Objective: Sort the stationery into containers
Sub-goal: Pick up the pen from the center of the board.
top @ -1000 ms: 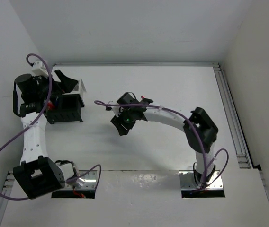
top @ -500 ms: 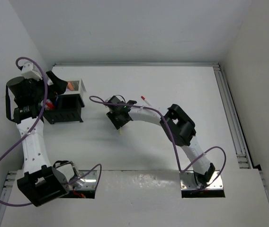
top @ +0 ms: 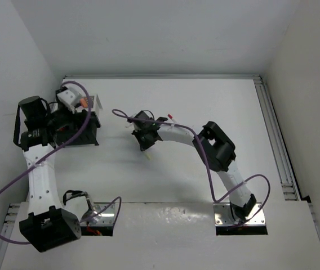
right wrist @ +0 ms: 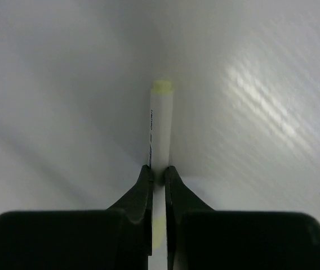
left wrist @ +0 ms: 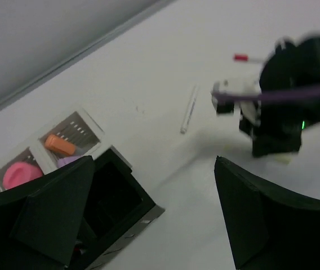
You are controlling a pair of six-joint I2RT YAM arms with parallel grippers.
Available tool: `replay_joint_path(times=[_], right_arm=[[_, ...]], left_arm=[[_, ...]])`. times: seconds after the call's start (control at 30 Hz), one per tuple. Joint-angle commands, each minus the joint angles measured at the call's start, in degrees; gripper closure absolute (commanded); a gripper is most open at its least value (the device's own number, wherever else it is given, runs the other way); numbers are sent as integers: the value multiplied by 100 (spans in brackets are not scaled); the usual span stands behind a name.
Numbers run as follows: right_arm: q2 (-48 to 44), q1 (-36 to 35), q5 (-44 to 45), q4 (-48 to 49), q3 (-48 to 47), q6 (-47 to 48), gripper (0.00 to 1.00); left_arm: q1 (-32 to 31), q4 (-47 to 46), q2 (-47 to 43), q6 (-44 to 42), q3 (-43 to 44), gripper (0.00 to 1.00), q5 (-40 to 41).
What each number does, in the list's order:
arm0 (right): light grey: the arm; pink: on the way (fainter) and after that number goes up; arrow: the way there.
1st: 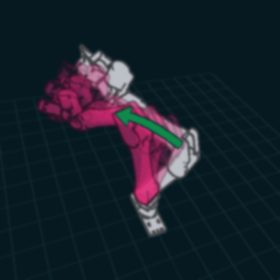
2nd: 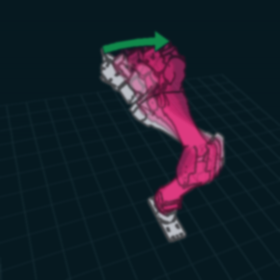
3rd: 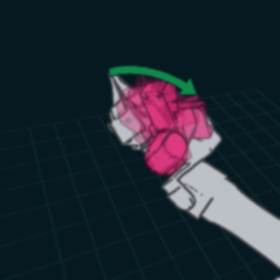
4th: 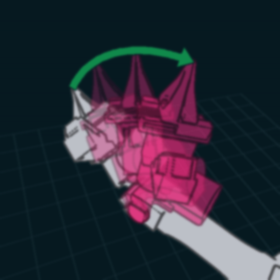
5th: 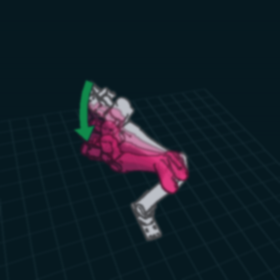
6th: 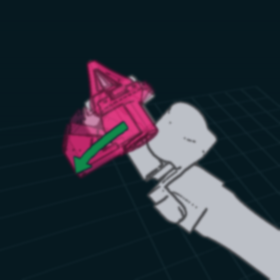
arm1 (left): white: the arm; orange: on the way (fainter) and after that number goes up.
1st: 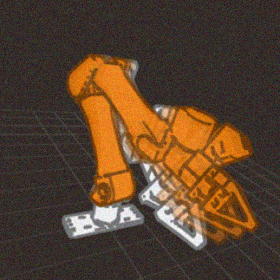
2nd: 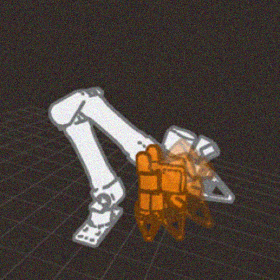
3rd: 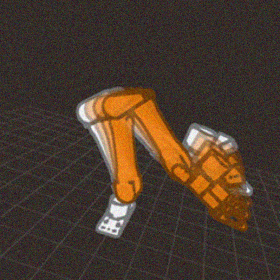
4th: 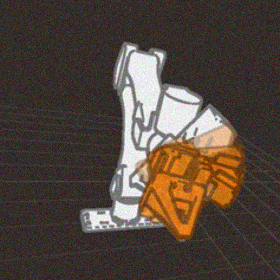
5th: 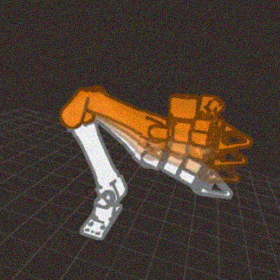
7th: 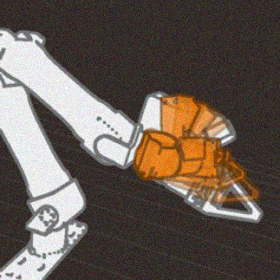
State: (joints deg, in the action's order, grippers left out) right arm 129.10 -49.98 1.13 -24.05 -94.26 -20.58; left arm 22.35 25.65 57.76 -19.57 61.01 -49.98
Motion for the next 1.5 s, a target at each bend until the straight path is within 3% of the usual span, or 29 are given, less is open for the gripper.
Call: replay_joint_path(times=[0.0,0.07,0.13,0.27,0.4,0.57,0.83,1.23,1.3,1.33,1.37,1.43,1.47], right_arm=[[-640,523,-875,-48,575,-95,100],[-1184,725,-1297,67,891,-113,100],[-1500,1059,-2427,76,979,-262,100],[-1703,1403,-3960,102,918,-718,100],[-1871,1359,-4646,655,1111,-1351,100],[-1871,1297,-5227,1253,1330,-2344,100],[-1994,1306,-5754,2097,1761,-3381,100],[-2213,1245,-5975,2801,1964,-4121,100],[-2283,1218,-5992,2827,1990,-4156,100],[-2293,1218,-5992,2827,2016,-4173,100],[-2319,1218,-6001,2827,2034,-4174,100],[-2363,1227,-6010,2827,2052,-4148,100],[-2363,1253,-6027,2749,2034,-4086,100]], left_arm=[[-484,1922,-212,-3566,340,6,-909],[-992,2591,-177,-4525,446,7,-813],[-1607,3409,-98,-5973,412,7,-498],[-2821,3193,-247,-6559,8,8,433],[-4112,2911,-151,-6717,-55,12,954],[-5115,2533,323,-6647,121,18,1315],[-5618,2269,728,-6946,-11,30,1535],[-6005,2304,1167,-7104,7,46,1763],[-6005,2322,1247,-7104,33,58,1807],[-6005,2331,1273,-7096,68,70,1842],[-6005,2313,1282,-7017,86,77,1851],[-5988,2077,1230,-6772,95,86,1851],[-5962,1754,1133,-6414,51,96,1877]])
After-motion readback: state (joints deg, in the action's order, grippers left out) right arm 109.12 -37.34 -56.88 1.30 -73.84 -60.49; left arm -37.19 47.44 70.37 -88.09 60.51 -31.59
